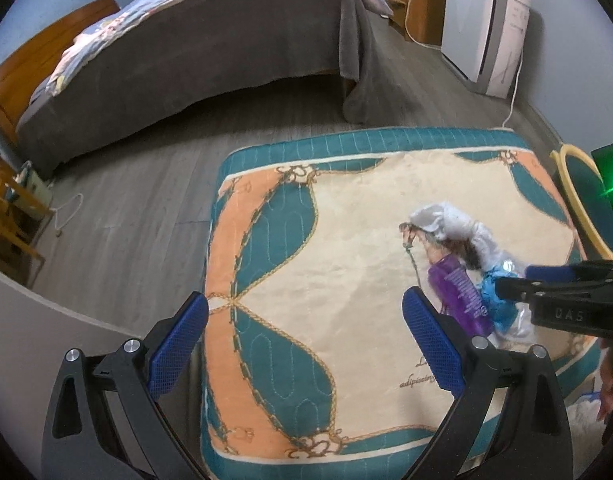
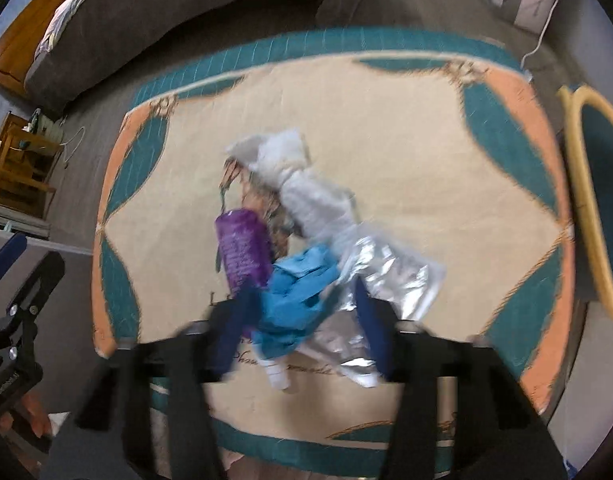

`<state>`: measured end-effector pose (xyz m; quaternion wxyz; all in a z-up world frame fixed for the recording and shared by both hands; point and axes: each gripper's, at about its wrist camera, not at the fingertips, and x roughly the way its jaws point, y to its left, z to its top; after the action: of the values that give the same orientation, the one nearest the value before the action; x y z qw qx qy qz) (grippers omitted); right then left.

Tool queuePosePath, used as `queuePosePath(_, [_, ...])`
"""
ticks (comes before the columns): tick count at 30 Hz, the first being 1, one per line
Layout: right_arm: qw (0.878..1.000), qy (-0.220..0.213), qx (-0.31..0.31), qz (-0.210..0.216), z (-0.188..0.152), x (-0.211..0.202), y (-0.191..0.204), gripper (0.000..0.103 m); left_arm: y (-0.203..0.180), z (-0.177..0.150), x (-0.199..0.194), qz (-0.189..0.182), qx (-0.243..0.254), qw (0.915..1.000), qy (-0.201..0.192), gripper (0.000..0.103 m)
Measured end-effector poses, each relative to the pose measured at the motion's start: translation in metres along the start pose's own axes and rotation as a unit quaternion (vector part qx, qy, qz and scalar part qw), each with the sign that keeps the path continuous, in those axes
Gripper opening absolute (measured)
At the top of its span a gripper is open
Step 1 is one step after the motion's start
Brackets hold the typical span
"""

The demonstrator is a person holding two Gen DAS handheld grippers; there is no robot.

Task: Collect trash
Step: 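Move both tools back over the remaining trash on the cushion, then grasp the purple spray bottle with the left tool while the right tool grasps the blue glove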

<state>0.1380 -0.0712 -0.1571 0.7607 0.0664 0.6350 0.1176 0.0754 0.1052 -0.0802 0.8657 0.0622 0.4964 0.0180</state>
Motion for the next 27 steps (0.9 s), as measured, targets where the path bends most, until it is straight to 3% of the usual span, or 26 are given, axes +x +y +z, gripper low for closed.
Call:
queuePosePath(2, [1.000,0.002,-0.006,-0.007,0.000,-0.003,0.001,0.014,-0.002,0.000,0.002,-0.004,-0.002,1.0000,0.004,0.096])
queuePosePath(8, [0.999,-0.026,-0.016,0.024,0.011,-0.054,-0.010,0.013,-0.024,0.001,0.008,-0.034,0.006,0.9993,0.016,0.096])
queuePosePath(12, [0.996,-0.074,-0.049,-0.016,0.013,-0.092,-0.025,0.013,-0.055,-0.001,0.021,-0.069,0.008,0.9972,0.029,0.096])
queuePosePath(17, [0.996,-0.087,-0.030,-0.010,0.014,-0.095,-0.049,0.013,-0.084,-0.009,0.049,-0.090,-0.017,0.9942,0.056,0.095])
queuePosePath(21, [0.994,-0.092,-0.050,-0.030,0.016,-0.096,-0.055,0.013,-0.096,-0.014,0.067,-0.096,-0.031,0.9925,0.069,0.092])
queuePosePath(23, [0.994,-0.093,-0.049,-0.027,0.017,-0.098,-0.058,0.013,-0.103,-0.016,0.075,-0.098,-0.025,0.9920,0.075,0.078])
queuePosePath(27, [0.994,-0.094,-0.051,-0.032,0.016,-0.100,-0.065,0.013,-0.116,-0.021,0.085,-0.108,-0.010,0.9906,0.083,0.061])
